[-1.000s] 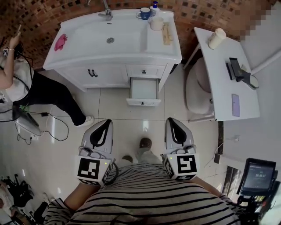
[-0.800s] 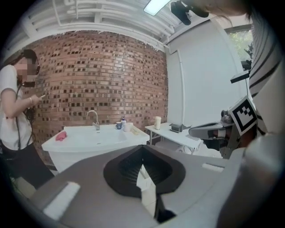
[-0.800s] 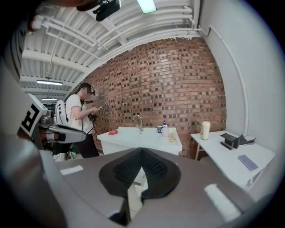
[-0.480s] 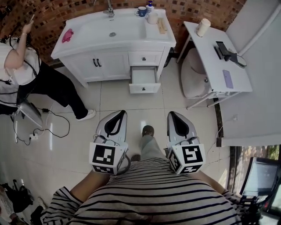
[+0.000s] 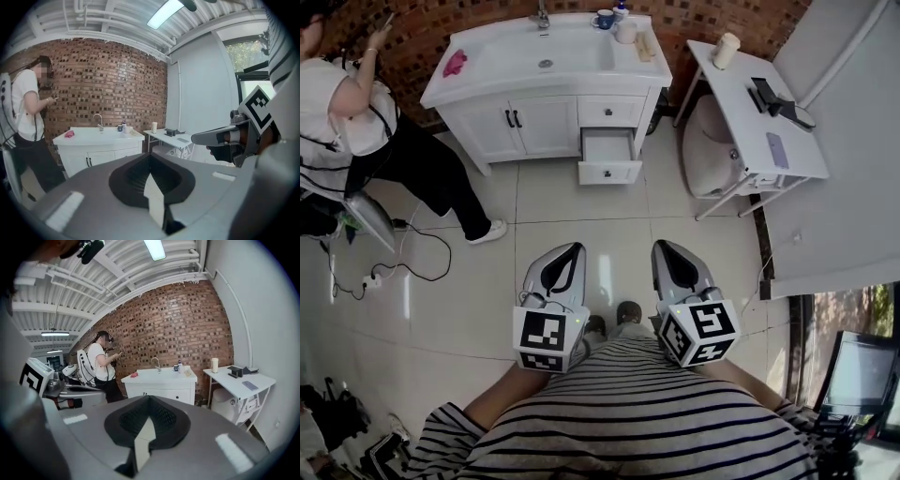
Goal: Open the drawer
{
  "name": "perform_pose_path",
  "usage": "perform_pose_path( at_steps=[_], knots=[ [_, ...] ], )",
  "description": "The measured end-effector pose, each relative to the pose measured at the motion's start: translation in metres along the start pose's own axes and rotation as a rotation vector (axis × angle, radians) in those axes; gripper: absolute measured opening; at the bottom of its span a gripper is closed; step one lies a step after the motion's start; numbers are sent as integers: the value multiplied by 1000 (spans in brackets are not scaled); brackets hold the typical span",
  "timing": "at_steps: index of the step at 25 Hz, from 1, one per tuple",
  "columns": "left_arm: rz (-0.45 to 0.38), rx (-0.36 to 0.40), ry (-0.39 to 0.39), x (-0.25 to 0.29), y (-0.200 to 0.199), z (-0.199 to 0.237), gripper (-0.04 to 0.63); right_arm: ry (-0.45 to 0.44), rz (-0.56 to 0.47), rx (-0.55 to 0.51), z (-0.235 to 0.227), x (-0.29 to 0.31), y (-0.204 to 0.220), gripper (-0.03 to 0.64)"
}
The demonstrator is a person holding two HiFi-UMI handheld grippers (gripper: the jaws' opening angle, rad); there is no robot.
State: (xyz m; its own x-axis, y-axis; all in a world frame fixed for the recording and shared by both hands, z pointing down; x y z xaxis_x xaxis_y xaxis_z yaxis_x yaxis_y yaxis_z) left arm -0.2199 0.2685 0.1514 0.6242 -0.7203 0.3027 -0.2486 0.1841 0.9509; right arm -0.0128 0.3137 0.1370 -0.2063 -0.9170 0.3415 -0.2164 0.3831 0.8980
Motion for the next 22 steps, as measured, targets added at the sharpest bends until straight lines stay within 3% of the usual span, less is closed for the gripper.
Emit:
perform_pose_path(
  at_steps=[11, 22],
  knots=[
    [32, -35, -64, 8, -13, -34, 17, -59, -12, -41, -24, -4, -10, 2],
    [36, -27, -66, 16, -15, -53, 17, -91, -16, -46, -38, -9, -11, 0]
  ],
)
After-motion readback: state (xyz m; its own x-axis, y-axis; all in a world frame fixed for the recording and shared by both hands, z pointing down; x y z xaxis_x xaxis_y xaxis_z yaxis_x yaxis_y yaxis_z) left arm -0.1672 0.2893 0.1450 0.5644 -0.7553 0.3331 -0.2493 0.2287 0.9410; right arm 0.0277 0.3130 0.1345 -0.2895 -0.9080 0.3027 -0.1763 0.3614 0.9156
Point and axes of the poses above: the fingertips, and each gripper's own axes: x forward along the fingers, z to its left, y out of its underside, the point moved 10 cm from there along -x, backward along the fingers, and after that the axes turned 8 degrees about x, right-handed, at the moved point
